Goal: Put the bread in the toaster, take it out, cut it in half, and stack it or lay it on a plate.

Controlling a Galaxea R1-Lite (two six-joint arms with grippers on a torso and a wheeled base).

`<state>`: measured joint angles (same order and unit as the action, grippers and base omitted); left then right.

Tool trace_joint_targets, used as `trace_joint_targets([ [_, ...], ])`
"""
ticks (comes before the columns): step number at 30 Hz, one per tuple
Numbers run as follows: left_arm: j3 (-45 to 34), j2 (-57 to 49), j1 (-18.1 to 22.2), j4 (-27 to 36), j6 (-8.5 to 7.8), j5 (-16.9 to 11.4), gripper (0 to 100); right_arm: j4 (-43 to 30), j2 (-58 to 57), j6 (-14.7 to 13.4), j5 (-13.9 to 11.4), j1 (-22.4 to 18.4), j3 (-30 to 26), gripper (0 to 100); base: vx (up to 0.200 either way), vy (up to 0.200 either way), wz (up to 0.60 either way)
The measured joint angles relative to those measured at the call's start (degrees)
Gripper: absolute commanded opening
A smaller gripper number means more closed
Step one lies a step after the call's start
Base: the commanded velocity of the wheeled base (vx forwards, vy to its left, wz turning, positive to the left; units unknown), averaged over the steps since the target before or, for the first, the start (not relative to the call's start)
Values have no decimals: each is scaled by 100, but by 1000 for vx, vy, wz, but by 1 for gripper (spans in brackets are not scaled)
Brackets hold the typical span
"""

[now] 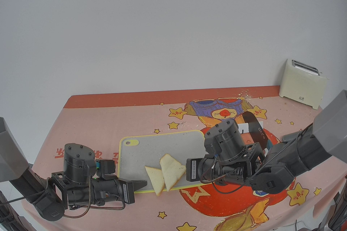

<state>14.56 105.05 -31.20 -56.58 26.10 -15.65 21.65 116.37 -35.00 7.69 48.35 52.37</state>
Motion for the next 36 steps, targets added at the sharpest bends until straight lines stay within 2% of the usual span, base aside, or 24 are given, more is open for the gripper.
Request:
trace_joint_targets([
  [17, 190, 79, -85, 57, 1, 0, 0, 16, -5, -30, -41, 154, 79, 0, 0, 0, 0],
  [26, 265, 107, -89, 68, 1, 2, 0, 599, -9, -148, 16, 176, -12, 0, 0, 0, 0],
  [29, 254, 110, -89, 61, 0, 2, 0, 618, -24, -134, 54, 123, -41, 0, 0, 0, 0],
  [34, 215, 90, -69, 46, 0, 49, 0, 621, -13, -91, 308, 41, -28, 0, 0, 0, 0],
  [36, 197, 68, -50, 46, 1, 93, 0, 596, -20, -85, 330, 13, -22, 0, 0, 0, 0],
])
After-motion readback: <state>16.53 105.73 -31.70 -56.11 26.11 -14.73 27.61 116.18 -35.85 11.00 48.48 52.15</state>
